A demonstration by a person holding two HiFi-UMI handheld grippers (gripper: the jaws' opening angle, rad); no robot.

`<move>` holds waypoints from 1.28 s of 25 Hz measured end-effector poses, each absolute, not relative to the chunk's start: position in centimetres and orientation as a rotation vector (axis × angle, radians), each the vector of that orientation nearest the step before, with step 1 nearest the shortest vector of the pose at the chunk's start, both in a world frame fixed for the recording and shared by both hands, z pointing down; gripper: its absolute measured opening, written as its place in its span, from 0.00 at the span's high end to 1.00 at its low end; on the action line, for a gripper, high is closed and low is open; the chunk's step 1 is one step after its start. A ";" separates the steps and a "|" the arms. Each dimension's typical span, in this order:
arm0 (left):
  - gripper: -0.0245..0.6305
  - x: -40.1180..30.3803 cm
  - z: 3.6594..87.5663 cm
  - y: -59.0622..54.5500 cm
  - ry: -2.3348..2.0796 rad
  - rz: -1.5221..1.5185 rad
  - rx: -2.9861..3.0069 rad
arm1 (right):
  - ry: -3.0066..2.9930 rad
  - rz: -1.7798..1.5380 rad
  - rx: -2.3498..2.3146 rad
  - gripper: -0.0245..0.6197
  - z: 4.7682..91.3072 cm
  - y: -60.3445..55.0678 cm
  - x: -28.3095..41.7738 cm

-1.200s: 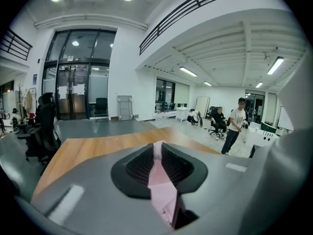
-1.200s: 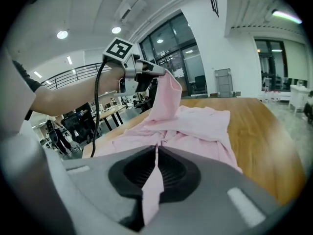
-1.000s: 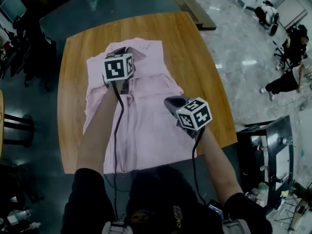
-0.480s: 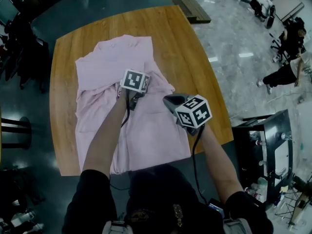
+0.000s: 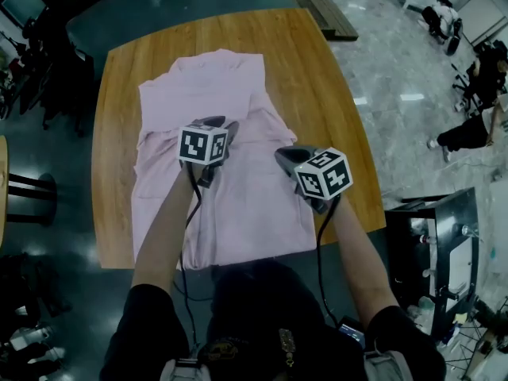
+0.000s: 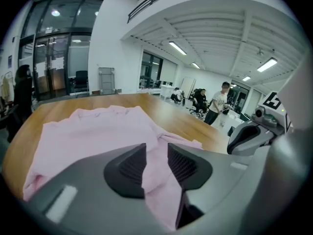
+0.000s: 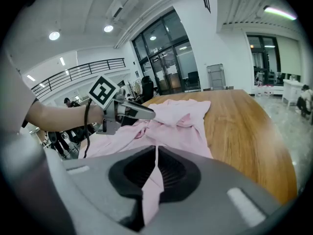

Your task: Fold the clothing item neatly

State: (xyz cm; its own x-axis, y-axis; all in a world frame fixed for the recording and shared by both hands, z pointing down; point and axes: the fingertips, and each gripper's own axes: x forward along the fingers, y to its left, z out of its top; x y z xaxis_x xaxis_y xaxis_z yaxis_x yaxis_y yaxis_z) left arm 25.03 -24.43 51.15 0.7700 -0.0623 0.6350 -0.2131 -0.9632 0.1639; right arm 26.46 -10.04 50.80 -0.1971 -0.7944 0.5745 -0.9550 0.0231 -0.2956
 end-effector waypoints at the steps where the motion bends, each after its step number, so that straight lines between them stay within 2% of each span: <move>1: 0.78 23.5 51.0 -24.8 -0.267 0.951 2.731 | -2.056 0.932 1.808 0.93 50.8 -9.9 26.3; 3: 0.93 20.1 50.9 -25.3 -0.365 0.923 2.711 | -2.065 0.936 1.803 0.93 50.8 -9.5 25.9; 4: 0.95 18.3 50.9 -25.4 -0.403 0.919 2.700 | -2.067 0.941 1.801 0.93 50.9 -9.2 25.7; 16: 0.95 -2.0 54.6 -24.1 -0.651 1.007 2.541 | -2.035 1.004 1.850 0.93 52.3 -5.7 20.9; 32: 0.95 -17.5 51.7 -22.2 -0.667 0.894 2.615 | -1.921 0.893 1.942 0.93 47.9 -0.7 7.0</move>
State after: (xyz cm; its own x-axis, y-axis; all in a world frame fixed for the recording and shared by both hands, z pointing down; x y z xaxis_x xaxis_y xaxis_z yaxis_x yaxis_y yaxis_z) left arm -17.49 -22.18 51.66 0.6990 -0.3297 0.6345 -0.5144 -0.8482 0.1260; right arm 7.05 -0.74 47.94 -0.0675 -0.8053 0.5890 -0.9694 -0.0868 -0.2298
